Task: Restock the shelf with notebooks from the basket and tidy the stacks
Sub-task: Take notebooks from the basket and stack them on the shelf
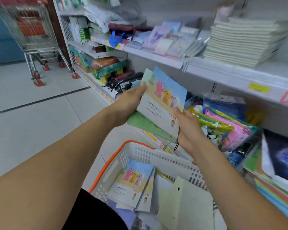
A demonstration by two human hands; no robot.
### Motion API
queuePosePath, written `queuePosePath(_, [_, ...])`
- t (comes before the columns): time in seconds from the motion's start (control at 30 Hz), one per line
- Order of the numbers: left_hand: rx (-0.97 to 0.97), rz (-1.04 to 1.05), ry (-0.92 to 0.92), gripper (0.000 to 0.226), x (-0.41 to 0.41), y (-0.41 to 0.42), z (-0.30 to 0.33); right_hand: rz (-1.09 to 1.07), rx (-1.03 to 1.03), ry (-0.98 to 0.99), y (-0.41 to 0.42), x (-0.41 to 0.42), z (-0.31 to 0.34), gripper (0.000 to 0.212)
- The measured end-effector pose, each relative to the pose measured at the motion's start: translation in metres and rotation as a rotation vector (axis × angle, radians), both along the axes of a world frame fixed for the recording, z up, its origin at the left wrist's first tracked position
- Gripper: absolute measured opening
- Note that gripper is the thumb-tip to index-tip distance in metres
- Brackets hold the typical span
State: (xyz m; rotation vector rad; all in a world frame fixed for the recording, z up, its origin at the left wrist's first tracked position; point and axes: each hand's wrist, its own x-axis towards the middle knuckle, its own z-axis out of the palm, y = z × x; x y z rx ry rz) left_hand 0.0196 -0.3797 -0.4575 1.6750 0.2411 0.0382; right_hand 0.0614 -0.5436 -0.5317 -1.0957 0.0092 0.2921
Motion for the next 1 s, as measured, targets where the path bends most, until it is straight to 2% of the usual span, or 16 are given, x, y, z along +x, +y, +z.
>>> queuePosePath(0.07, [-0.102,-0.020,-0.022,0.030,0.003,-0.013,0.011,-0.030,-0.077,-0.101,-0.009,0.008,0.023,0.029])
queuePosePath(0.13, [-0.165,-0.040,-0.040,0.013,0.007,-0.023,0.020,-0.007,-0.160,-0.188,-0.026,0.012,0.047,0.030])
queuePosePath(0.27, [-0.226,-0.084,-0.084,0.027,0.020,-0.050,0.046,-0.053,-0.239,-0.305,-0.065,0.016,0.094,0.032])
queuePosePath(0.4, [-0.124,-0.166,-0.176,0.024,0.040,-0.086,0.076,-0.278,-0.254,-0.406,-0.097,0.029,0.136,0.035])
queuePosePath(0.47, [-0.085,-0.170,-0.226,0.033,0.059,-0.102,0.089,-0.237,-0.302,-0.479,-0.112,0.031,0.155,0.037])
queuePosePath(0.53, [-0.127,-0.144,-0.233,0.037,0.076,-0.113,0.102,-0.100,-0.370,-0.536,-0.125,0.030,0.168,0.055])
queuePosePath(0.6, [-0.184,-0.165,-0.227,0.026,0.091,-0.124,0.111,-0.029,-0.490,-0.538,-0.138,0.032,0.177,0.093])
queuePosePath(0.67, [-0.271,-0.180,-0.222,0.020,0.103,-0.132,0.117,-0.011,-0.616,-0.557,-0.147,0.034,0.184,0.107])
queuePosePath(0.73, [-0.359,-0.174,-0.229,0.018,0.117,-0.137,0.120,-0.045,-0.694,-0.632,-0.152,0.043,0.187,0.097])
queuePosePath(0.83, [-0.489,-0.211,-0.248,0.020,0.131,-0.144,0.125,-0.146,-0.657,-0.727,-0.154,0.062,0.196,0.064])
queuePosePath(0.9, [-0.670,-0.262,-0.272,0.019,0.140,-0.144,0.128,-0.203,-0.599,-0.733,-0.156,0.086,0.204,0.064])
queuePosePath(0.93, [-0.765,-0.276,-0.290,0.020,0.147,-0.142,0.128,-0.230,-0.554,-0.720,-0.158,0.101,0.209,0.057])
queuePosePath(1.0, [-0.845,-0.260,-0.328,0.019,0.160,-0.136,0.128,-0.280,-0.510,-0.652,-0.163,0.137,0.221,0.048])
